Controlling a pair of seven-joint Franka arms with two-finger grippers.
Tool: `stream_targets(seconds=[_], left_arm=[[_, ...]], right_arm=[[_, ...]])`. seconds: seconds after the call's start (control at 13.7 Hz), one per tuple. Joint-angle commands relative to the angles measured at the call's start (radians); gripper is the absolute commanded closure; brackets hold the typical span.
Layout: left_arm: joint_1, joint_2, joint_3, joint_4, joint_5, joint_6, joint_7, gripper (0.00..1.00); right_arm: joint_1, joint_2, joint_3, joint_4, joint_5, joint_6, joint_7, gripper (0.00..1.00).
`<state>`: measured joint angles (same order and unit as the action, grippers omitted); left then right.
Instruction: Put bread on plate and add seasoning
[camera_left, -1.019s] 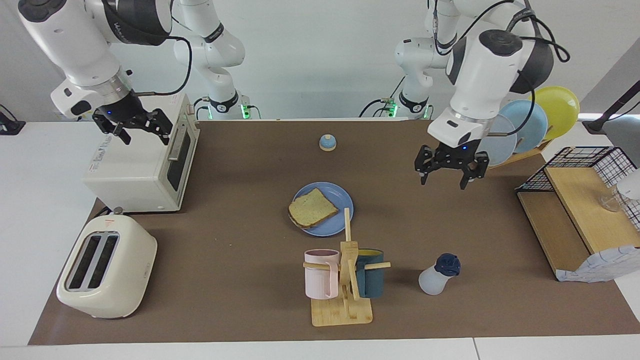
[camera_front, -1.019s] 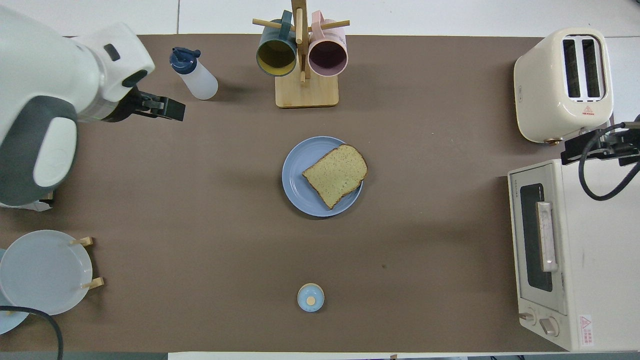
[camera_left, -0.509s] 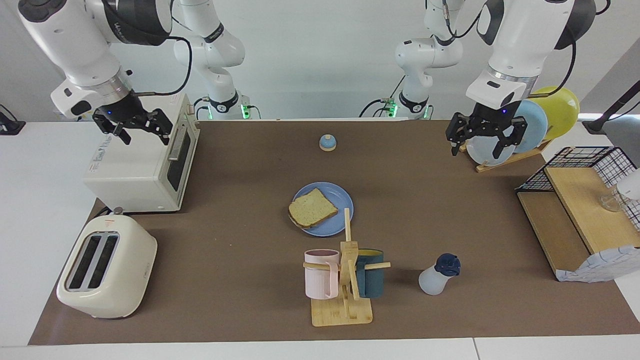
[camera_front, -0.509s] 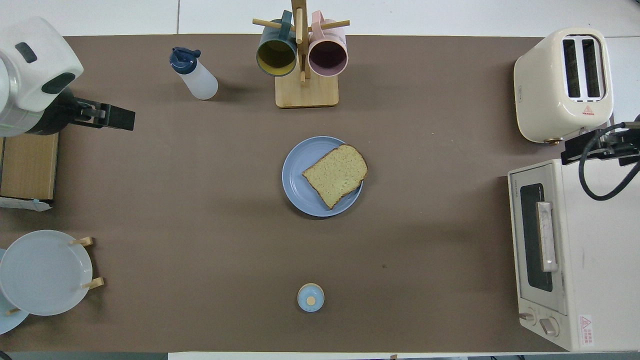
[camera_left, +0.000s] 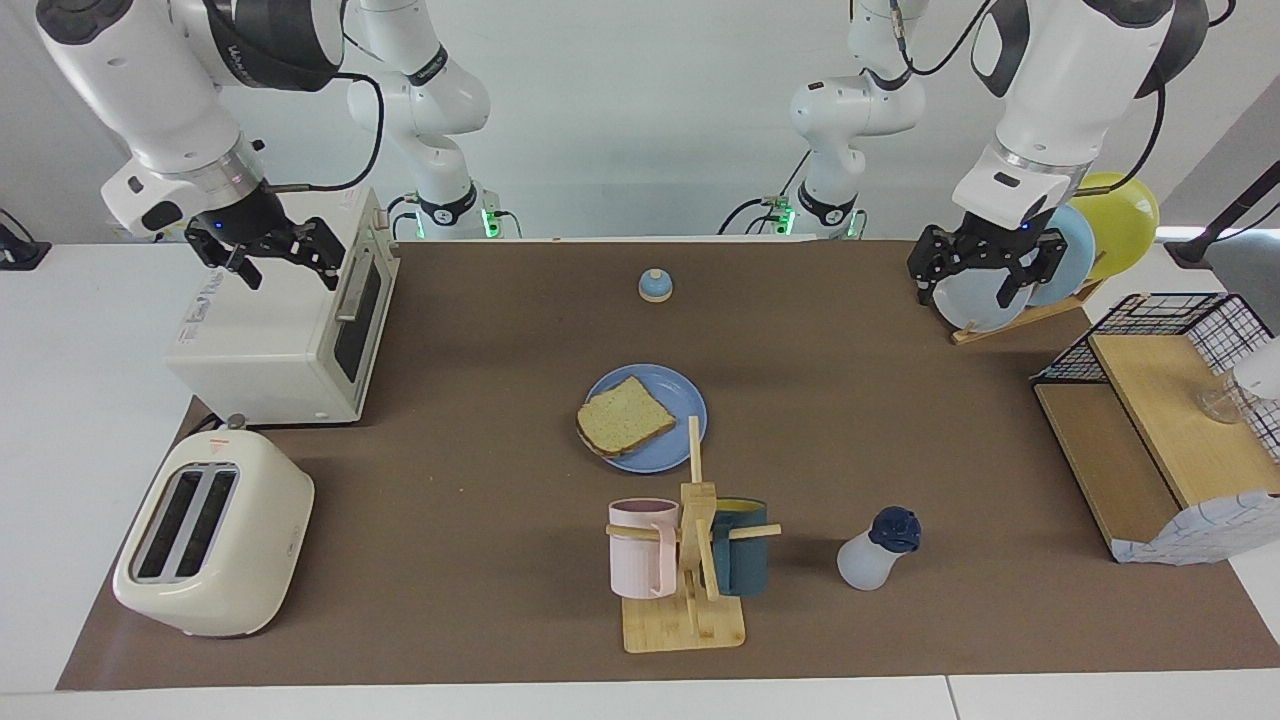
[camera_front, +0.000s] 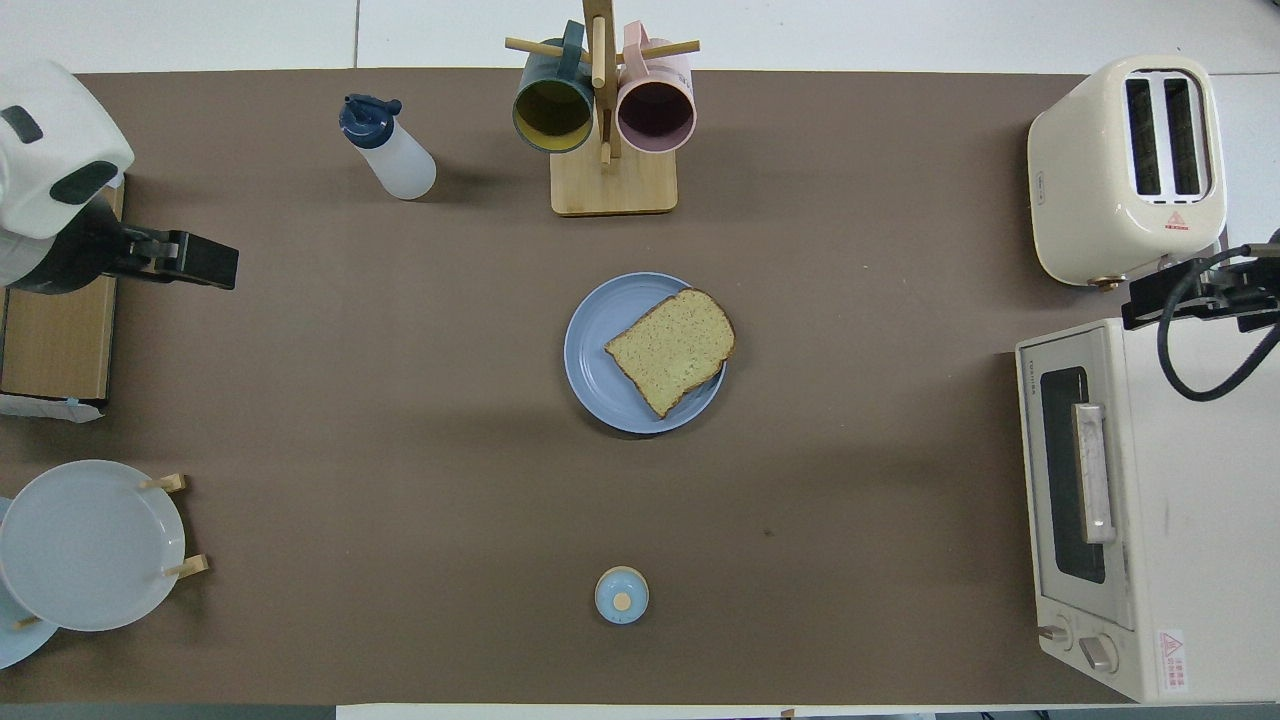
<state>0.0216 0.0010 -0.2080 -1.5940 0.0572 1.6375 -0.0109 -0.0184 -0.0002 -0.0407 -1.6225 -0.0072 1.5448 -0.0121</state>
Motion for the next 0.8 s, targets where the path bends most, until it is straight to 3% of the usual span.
stream_targets(seconds=[0.0, 0.15, 0.36, 0.51, 0.73], left_arm=[[-0.003, -0.097, 0.013, -0.023, -0.016, -0.126, 0.008, 0.0], [-0.008, -0.145, 0.019, -0.087, -0.017, -0.168, 0.008, 0.0], [-0.063, -0.168, 0.112, -0.187, -0.094, -0.059, -0.004, 0.0], [-0.074, -0.101, 0.117, -0.156, -0.094, -0.039, -0.006, 0.0], [-0.063, -0.017, 0.111, 0.041, -0.088, -0.161, -0.006, 0.0]], right_arm=[[-0.008, -0.015, 0.005, -0.014, -0.002, 0.004, -0.019, 0.0], [-0.008, -0.015, 0.005, -0.014, -0.002, 0.004, -0.019, 0.0], [-0.008, -0.015, 0.005, -0.014, -0.002, 0.004, -0.019, 0.0], [-0.008, -0.015, 0.005, -0.014, -0.002, 0.004, -0.019, 0.0], [-0.008, -0.015, 0.005, -0.014, -0.002, 0.004, -0.019, 0.0]])
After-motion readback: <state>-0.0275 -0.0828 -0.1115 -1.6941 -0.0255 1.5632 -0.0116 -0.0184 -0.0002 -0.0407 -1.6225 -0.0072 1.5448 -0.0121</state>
